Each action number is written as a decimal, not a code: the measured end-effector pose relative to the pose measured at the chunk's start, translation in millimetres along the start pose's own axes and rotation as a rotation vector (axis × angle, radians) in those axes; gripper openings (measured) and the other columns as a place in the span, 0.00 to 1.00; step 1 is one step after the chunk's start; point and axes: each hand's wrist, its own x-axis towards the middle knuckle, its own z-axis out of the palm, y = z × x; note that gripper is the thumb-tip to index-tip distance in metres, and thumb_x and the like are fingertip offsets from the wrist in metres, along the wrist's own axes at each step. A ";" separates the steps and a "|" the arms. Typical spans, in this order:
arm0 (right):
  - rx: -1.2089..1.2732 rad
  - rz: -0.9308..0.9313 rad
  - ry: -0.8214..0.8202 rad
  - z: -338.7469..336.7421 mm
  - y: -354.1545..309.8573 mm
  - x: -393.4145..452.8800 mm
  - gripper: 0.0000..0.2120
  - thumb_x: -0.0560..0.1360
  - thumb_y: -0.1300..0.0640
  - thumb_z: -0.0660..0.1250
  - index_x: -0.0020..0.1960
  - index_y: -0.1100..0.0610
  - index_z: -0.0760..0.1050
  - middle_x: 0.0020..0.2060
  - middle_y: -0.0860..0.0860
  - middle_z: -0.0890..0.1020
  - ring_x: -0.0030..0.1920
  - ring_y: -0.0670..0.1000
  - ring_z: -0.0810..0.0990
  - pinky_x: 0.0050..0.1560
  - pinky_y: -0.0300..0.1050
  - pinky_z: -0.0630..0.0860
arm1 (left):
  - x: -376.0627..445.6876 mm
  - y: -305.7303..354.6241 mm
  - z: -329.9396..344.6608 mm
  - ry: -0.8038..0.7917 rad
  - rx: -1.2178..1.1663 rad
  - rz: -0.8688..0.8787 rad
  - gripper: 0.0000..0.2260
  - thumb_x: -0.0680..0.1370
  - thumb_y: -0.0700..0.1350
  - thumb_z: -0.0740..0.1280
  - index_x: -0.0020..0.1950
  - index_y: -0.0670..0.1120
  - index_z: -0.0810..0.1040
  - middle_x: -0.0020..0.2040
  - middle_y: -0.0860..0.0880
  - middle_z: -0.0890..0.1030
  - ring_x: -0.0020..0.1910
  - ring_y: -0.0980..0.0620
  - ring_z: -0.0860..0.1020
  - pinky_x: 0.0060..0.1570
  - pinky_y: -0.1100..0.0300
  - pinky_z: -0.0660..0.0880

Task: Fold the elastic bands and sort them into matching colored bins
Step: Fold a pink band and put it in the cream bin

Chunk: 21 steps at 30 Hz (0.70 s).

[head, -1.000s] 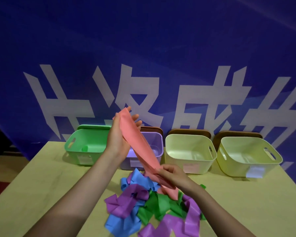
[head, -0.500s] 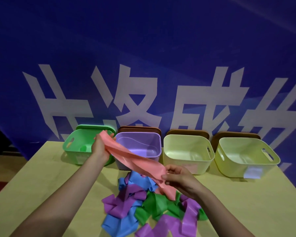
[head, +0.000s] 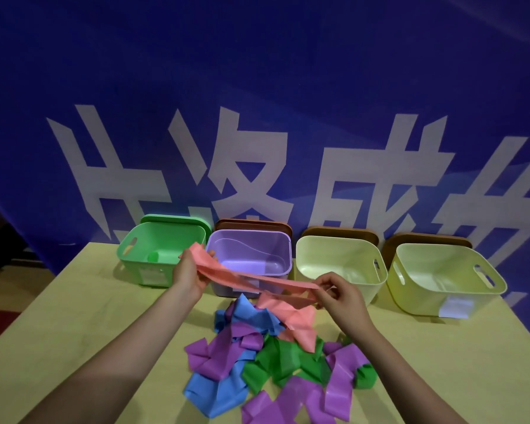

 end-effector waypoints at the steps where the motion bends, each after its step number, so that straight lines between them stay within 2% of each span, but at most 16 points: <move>1: -0.040 -0.013 -0.078 0.3 -0.5 -1.1 0.12 0.74 0.67 0.66 0.44 0.50 0.78 0.35 0.47 0.82 0.35 0.44 0.81 0.36 0.39 0.76 | 1.2 3.0 2.5 -0.008 -0.006 -0.002 0.16 0.83 0.44 0.54 0.69 0.42 0.69 0.52 0.43 0.78 0.47 0.46 0.77 0.52 0.50 0.73; 3: 0.001 0.021 -0.213 3.9 1.4 -4.4 0.15 0.77 0.68 0.61 0.49 0.49 0.77 0.44 0.47 0.83 0.42 0.43 0.82 0.40 0.39 0.77 | 2.7 6.0 7.9 -0.018 -0.016 0.000 0.17 0.82 0.44 0.55 0.70 0.42 0.69 0.49 0.43 0.78 0.44 0.46 0.77 0.49 0.52 0.74; 5: 0.224 0.158 -0.267 10.2 2.5 -7.6 0.15 0.78 0.70 0.58 0.53 0.55 0.78 0.46 0.52 0.83 0.44 0.48 0.82 0.40 0.41 0.77 | 0.6 7.0 15.5 -0.026 -0.034 0.003 0.17 0.82 0.43 0.56 0.69 0.41 0.69 0.47 0.42 0.79 0.40 0.48 0.77 0.44 0.55 0.74; 7: 0.469 0.264 -0.270 15.4 2.5 -10.2 0.12 0.74 0.68 0.62 0.55 0.62 0.78 0.43 0.57 0.81 0.39 0.53 0.79 0.38 0.42 0.76 | -1.2 6.3 23.0 -0.038 -0.036 0.004 0.17 0.82 0.43 0.55 0.69 0.41 0.70 0.49 0.43 0.79 0.39 0.50 0.76 0.41 0.58 0.72; 10: 0.717 0.319 -0.273 15.4 0.9 -12.2 0.19 0.64 0.60 0.69 0.54 0.63 0.77 0.37 0.54 0.78 0.35 0.49 0.74 0.35 0.39 0.72 | -2.3 5.3 28.7 -0.063 -0.053 0.014 0.14 0.82 0.44 0.55 0.66 0.44 0.72 0.43 0.46 0.77 0.39 0.51 0.75 0.40 0.59 0.71; 12: 0.821 0.330 -0.259 13.0 -0.7 -11.7 0.21 0.63 0.55 0.73 0.53 0.62 0.78 0.35 0.52 0.78 0.34 0.47 0.73 0.36 0.39 0.70 | -0.8 5.1 27.7 -0.089 -0.066 0.021 0.12 0.83 0.44 0.55 0.63 0.45 0.72 0.43 0.47 0.77 0.39 0.51 0.76 0.40 0.58 0.72; 14: 0.797 0.356 -0.205 10.8 -1.8 -10.7 0.12 0.71 0.55 0.71 0.51 0.61 0.80 0.36 0.53 0.79 0.37 0.47 0.76 0.37 0.39 0.73 | 1.7 5.0 26.0 -0.110 -0.106 0.031 0.11 0.83 0.45 0.55 0.60 0.44 0.73 0.44 0.47 0.78 0.40 0.50 0.76 0.42 0.58 0.73; 16: 0.626 0.374 -0.128 9.8 0.8 -9.3 0.06 0.77 0.60 0.65 0.49 0.60 0.80 0.40 0.53 0.81 0.40 0.50 0.78 0.40 0.40 0.76 | 3.8 4.9 25.0 -0.107 -0.141 0.043 0.10 0.82 0.45 0.56 0.53 0.44 0.75 0.43 0.47 0.80 0.42 0.51 0.77 0.42 0.58 0.74; 19: 0.404 0.331 -0.011 11.5 9.2 -6.9 0.07 0.73 0.67 0.68 0.47 0.57 0.81 0.42 0.55 0.82 0.44 0.54 0.78 0.46 0.46 0.75 | 3.3 3.5 27.6 -0.142 -0.208 0.066 0.09 0.82 0.46 0.56 0.54 0.47 0.75 0.37 0.50 0.84 0.44 0.52 0.79 0.44 0.58 0.75; 21: 0.364 0.290 0.115 14.0 10.9 -6.5 0.10 0.72 0.67 0.68 0.46 0.54 0.81 0.44 0.54 0.82 0.46 0.54 0.77 0.48 0.49 0.74 | 0.1 2.1 31.5 -0.177 -0.262 0.080 0.10 0.83 0.46 0.55 0.53 0.47 0.75 0.37 0.49 0.84 0.45 0.51 0.79 0.47 0.57 0.75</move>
